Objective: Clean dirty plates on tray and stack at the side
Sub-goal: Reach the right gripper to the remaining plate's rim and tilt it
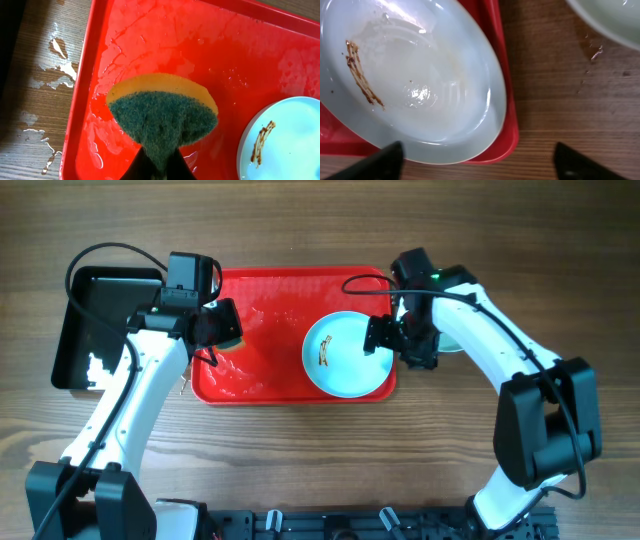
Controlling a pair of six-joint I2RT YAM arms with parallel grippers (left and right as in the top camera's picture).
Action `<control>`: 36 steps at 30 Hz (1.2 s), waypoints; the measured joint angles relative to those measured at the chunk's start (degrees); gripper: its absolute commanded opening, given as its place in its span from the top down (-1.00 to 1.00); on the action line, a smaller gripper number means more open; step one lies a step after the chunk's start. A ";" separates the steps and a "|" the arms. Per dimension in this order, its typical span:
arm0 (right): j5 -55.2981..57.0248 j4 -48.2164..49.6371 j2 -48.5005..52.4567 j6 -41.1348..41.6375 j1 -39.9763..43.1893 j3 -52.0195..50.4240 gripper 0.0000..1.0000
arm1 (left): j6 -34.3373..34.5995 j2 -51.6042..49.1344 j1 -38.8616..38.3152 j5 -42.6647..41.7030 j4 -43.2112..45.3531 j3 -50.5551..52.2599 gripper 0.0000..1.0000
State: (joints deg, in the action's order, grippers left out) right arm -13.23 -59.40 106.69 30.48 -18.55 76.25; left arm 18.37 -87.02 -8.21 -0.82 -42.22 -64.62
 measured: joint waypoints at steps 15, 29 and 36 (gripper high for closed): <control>5.31 10.01 -0.22 16.85 -6.60 -8.96 0.00 | 0.00 0.00 0.00 -0.66 0.00 0.00 0.91; 2.34 22.60 -0.76 20.09 -6.60 -13.55 0.38 | -0.02 0.00 0.00 -0.66 -0.02 0.00 0.91; -2.23 34.07 0.28 18.67 -13.38 -14.21 0.33 | 0.00 0.00 0.00 -0.66 0.61 0.00 0.91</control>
State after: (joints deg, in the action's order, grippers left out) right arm -15.46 -25.32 106.98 49.15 -31.92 62.04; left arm 18.37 -87.02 -8.21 -1.48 -41.60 -64.62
